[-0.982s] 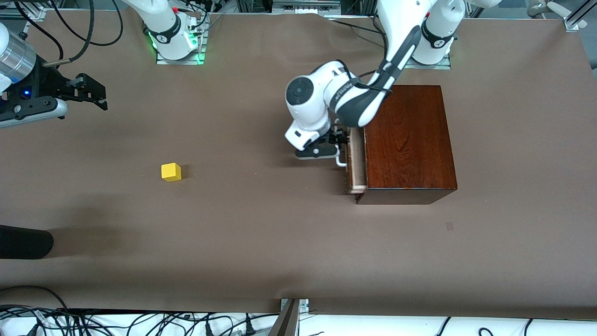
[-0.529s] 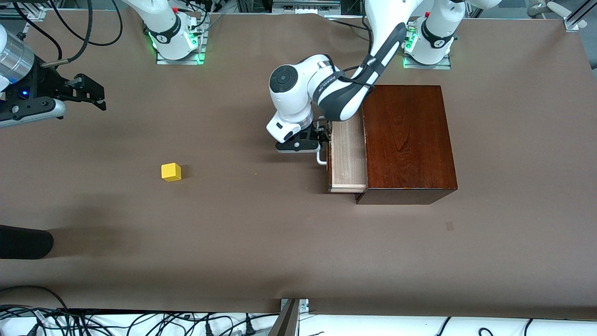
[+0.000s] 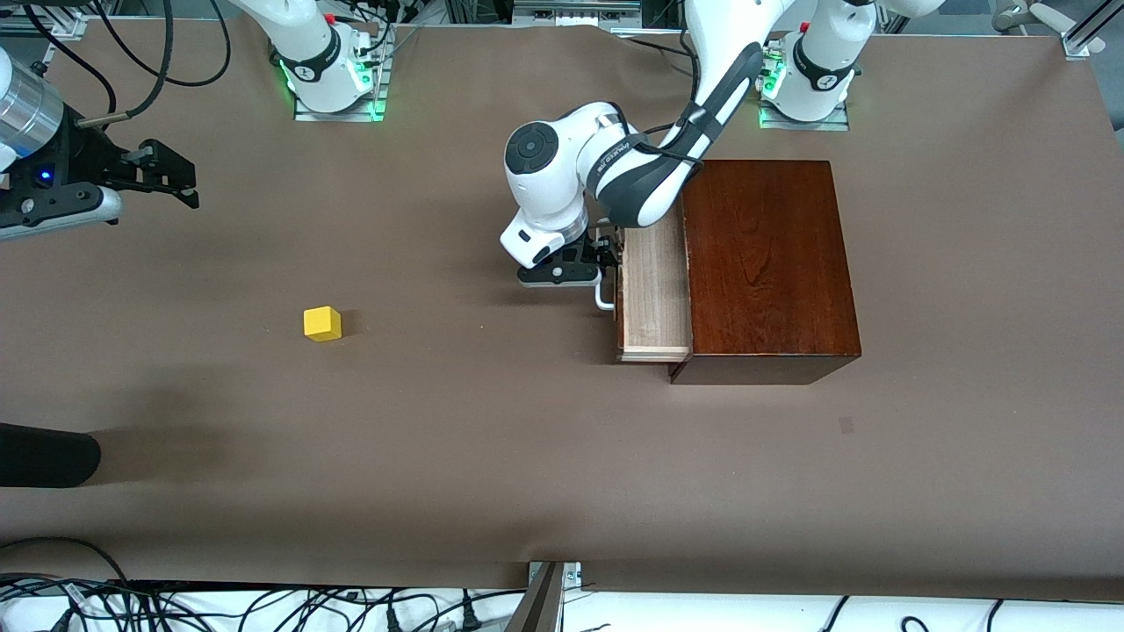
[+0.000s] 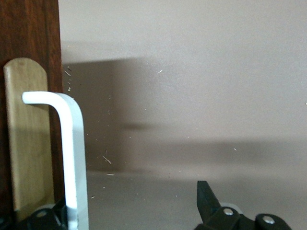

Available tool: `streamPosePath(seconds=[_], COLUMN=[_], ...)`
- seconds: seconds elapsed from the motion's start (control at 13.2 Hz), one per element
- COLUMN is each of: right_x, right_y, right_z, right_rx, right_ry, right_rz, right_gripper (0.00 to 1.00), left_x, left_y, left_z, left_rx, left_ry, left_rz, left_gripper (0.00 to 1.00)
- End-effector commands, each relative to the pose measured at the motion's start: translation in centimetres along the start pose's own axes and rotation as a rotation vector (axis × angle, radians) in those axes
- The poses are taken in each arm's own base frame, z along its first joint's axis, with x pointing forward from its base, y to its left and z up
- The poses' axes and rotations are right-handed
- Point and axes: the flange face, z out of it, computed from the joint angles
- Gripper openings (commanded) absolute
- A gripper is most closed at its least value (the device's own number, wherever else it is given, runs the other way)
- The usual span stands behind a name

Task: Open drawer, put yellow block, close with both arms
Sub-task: 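Pull the drawer open with the left gripper, away from the box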

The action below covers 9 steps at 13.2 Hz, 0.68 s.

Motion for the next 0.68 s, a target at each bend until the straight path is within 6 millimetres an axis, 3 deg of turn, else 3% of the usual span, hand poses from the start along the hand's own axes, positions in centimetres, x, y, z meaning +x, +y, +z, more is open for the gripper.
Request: streamPosePath(seconds=[0.0,0.23,0.45,0.6], right_x=[0.5,1.1,1.7,1.8], right_y=[0.4,0.5,0.4,-0.1], right_z=[-0.3,-0.3,0.1,0.3], right_rx=[0.009,0.006,0.005,0.006], right_ry=[0.019,0.041,0.049,0.043], right_rz=[0.005,0.005,0.000,0.009], right_gripper=[1.00,1.00,1.00,1.00], left_x=[-1.0,-0.8,-1.3,-0.8], left_y=[2.7,2.3,1.7,1.1], left_z=[-0.4,-3.4,-4.0,-7.0], left_rx=[-0.068,-0.015,0.047,0.049], left_ry=[-0.034,-0.067,-0.116,-0.114], left_rz=[-0.021,-0.024,-0.019,-0.029], left_gripper=[1.00,1.00,1.00,1.00])
